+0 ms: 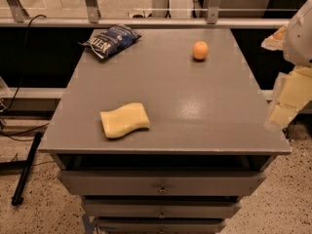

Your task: Move sponge near blue chip bag

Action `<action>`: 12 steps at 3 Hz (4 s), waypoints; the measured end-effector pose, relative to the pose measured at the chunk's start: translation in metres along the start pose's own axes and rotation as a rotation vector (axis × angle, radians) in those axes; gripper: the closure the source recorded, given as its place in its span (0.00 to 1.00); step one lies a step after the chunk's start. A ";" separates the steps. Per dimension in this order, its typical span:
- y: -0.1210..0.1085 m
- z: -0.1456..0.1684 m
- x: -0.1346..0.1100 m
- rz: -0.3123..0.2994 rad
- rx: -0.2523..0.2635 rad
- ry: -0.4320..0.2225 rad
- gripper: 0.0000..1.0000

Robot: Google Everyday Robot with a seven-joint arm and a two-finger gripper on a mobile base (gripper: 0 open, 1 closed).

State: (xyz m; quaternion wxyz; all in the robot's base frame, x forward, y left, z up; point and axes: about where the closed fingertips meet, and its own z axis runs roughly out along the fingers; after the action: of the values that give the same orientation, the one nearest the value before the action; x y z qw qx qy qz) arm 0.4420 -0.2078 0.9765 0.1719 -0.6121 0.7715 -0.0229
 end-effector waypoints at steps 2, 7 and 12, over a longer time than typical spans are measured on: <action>0.034 0.059 -0.102 -0.094 -0.097 -0.214 0.00; 0.049 0.188 -0.218 -0.067 -0.249 -0.429 0.41; 0.000 0.140 -0.206 0.030 -0.143 -0.465 1.00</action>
Offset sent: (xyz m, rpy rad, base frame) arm 0.0072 0.1949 -0.0763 0.3100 0.0677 0.2831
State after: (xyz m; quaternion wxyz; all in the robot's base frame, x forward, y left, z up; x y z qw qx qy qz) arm 0.5225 0.0133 0.8938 0.3013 -0.5999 0.7200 0.1758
